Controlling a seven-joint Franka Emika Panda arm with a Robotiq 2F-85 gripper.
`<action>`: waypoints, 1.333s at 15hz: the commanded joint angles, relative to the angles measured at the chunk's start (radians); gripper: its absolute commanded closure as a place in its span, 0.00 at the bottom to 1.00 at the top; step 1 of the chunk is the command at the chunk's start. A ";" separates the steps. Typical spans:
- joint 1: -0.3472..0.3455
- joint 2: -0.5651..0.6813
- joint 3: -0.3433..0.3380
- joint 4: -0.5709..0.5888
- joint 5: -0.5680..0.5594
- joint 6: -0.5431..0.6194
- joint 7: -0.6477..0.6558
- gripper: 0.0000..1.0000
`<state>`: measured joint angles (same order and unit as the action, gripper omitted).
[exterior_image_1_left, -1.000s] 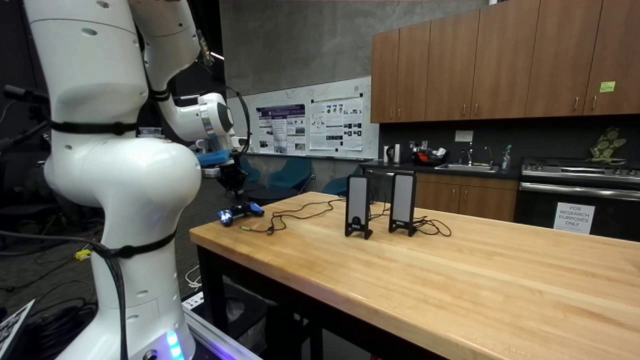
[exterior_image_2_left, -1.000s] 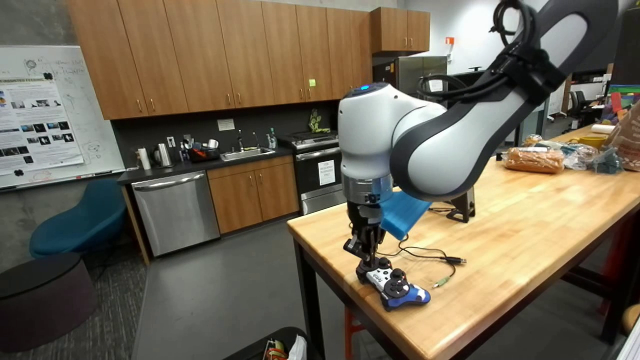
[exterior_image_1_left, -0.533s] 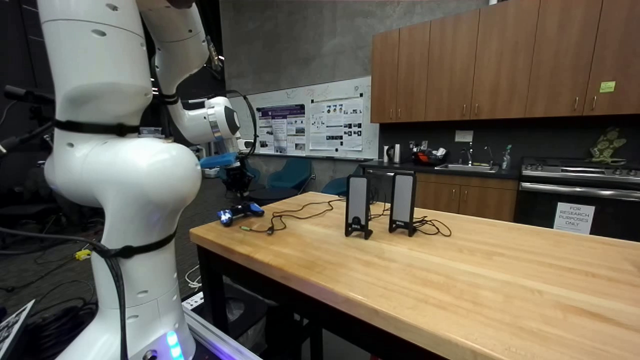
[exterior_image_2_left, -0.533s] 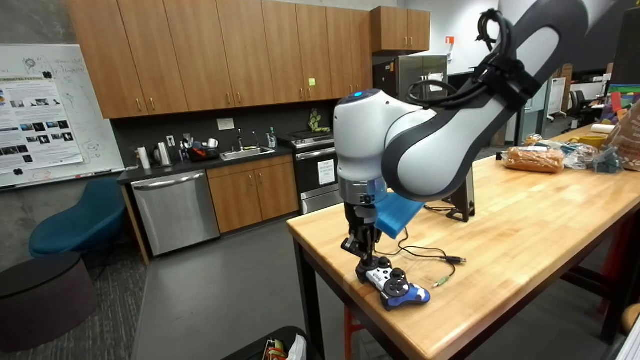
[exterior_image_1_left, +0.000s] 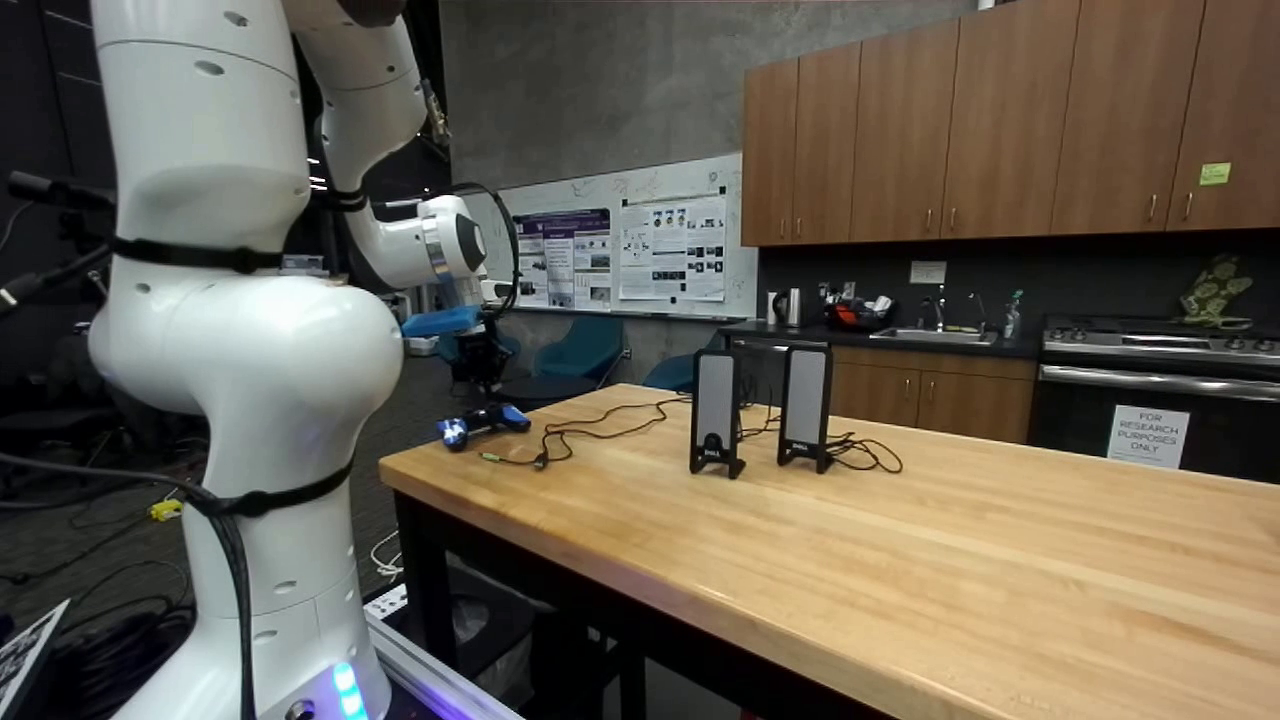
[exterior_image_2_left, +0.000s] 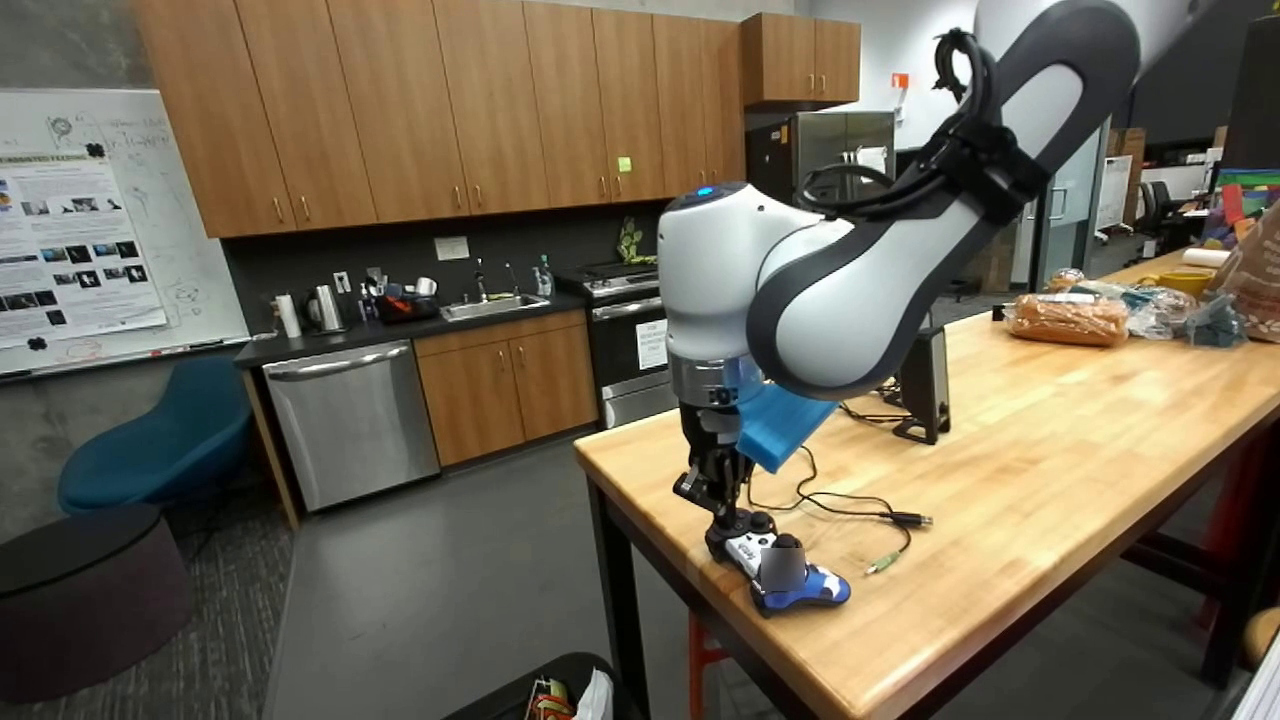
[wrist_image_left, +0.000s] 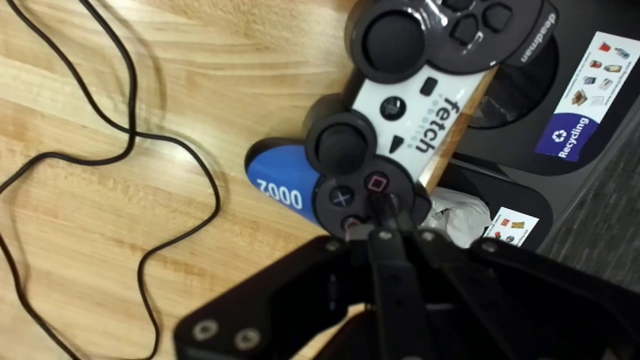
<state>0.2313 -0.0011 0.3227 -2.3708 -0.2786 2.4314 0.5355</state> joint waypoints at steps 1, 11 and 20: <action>0.015 0.017 -0.020 0.015 -0.025 -0.020 0.014 1.00; 0.019 -0.001 -0.020 0.019 -0.013 -0.059 0.001 1.00; 0.020 -0.007 -0.020 0.030 -0.010 -0.095 -0.005 1.00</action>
<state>0.2358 -0.0007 0.3174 -2.3520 -0.2786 2.3680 0.5353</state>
